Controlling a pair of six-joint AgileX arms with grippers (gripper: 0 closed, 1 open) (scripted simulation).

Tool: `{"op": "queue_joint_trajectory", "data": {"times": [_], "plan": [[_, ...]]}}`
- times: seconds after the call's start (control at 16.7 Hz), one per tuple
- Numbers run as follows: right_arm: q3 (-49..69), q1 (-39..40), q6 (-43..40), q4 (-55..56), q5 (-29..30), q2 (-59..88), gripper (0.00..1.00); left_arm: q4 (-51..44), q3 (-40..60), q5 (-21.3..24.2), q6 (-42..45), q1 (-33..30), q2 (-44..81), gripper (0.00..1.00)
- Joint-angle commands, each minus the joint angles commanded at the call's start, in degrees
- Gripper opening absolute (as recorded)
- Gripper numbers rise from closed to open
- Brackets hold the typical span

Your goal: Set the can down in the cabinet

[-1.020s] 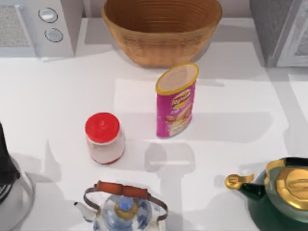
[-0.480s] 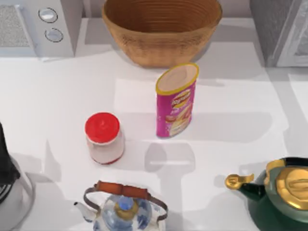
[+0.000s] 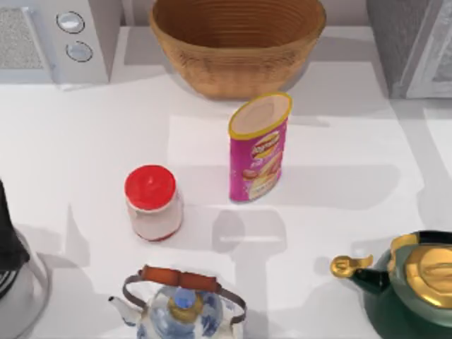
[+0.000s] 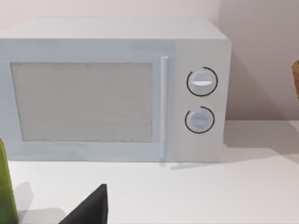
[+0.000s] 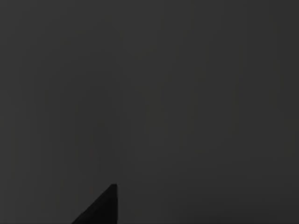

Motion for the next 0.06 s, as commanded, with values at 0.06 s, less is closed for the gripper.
{"op": "queue_joint_trajectory", "data": {"times": [0.06], "plan": [[0.0,0.0,0.0,0.0,0.0,0.0,1.0,0.0,0.0,0.0,0.0,0.0,0.0,1.0]]}}
